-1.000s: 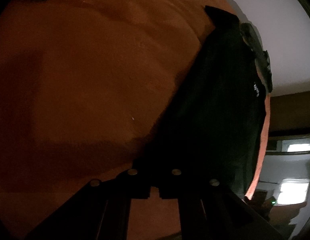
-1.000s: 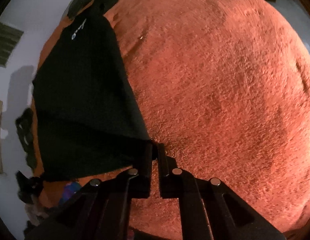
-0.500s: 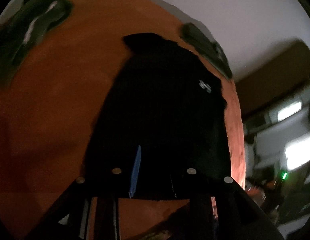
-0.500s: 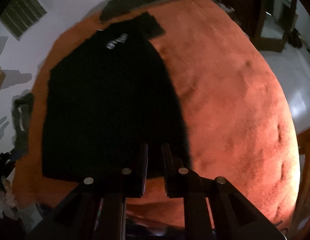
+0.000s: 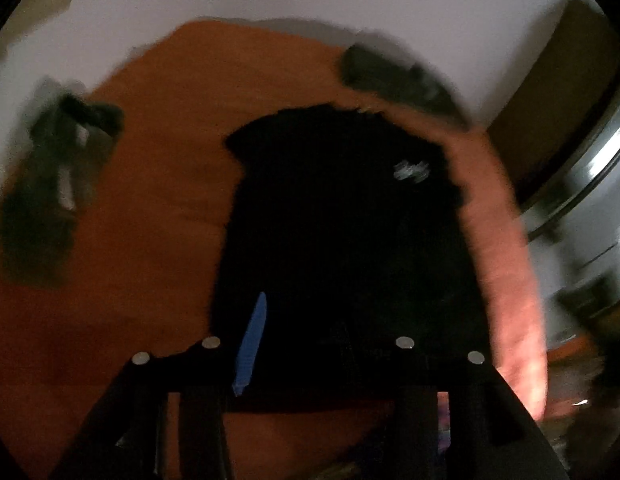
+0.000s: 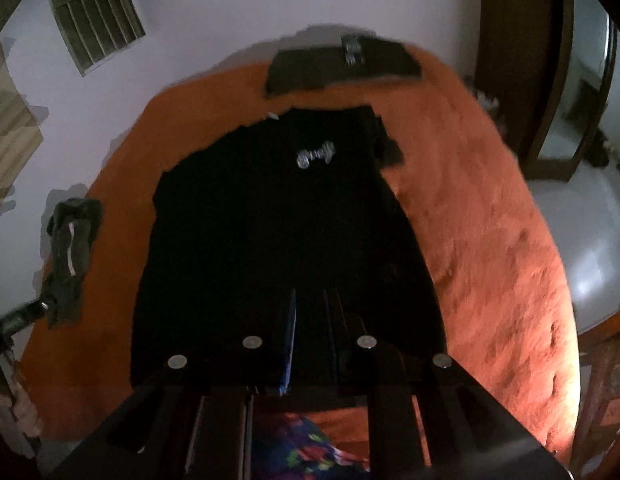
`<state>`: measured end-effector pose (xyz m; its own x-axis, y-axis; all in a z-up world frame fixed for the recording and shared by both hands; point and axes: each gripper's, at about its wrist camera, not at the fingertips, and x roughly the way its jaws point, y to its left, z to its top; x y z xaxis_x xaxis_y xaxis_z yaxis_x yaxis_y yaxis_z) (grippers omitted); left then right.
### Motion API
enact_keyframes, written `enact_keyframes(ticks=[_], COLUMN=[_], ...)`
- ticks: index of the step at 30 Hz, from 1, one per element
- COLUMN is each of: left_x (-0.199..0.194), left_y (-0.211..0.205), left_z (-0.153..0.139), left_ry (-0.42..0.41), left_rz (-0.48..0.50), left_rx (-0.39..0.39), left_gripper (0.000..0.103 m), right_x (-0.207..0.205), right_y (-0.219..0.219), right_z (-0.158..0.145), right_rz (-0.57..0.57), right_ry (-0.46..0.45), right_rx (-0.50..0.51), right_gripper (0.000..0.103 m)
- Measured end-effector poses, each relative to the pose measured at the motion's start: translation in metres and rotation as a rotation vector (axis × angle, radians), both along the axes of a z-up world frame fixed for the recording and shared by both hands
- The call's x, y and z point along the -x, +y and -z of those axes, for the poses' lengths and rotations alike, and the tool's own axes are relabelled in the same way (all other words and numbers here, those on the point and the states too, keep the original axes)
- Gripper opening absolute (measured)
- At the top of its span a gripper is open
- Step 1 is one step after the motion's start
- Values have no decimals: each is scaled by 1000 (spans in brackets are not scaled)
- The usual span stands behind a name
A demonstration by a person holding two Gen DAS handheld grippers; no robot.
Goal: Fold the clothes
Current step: 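Release the black T-shirt with both grippers and lift them away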
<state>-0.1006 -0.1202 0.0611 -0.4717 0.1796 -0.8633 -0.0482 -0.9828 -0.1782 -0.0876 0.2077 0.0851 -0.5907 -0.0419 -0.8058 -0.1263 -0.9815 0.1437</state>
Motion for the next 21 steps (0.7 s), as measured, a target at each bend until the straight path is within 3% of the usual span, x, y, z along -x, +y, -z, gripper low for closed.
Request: enact_keyframes(ticks=[3,10,11,13,17,21], left_x=[1,5,6,7,3,3], left_y=[8,14,14,15,20,23], left_z=[-23,-88,-96,-113,-145,-158], left_ry=[-11,-57,-70,-90,-59,-59], left_rz=[26,15,12,11,31,42], left_rx=[73,133,144,155,176,186], left_gripper=[45,52,53,53,54,59], right_x=[1,-5,-5,-4,-5,-4], right_y=[-30,-84,-91,-102,-116,-126], right_z=[-17,-56,-63,-76,-105,-131], right_rz=[1,-63,-70,-82,-104,-114], right_ry=[14,-22,-29,-46,-67,-87], right_rx=[-26,-30,-42,-73,-87,-85], right_gripper=[13,13,15,30,31,31])
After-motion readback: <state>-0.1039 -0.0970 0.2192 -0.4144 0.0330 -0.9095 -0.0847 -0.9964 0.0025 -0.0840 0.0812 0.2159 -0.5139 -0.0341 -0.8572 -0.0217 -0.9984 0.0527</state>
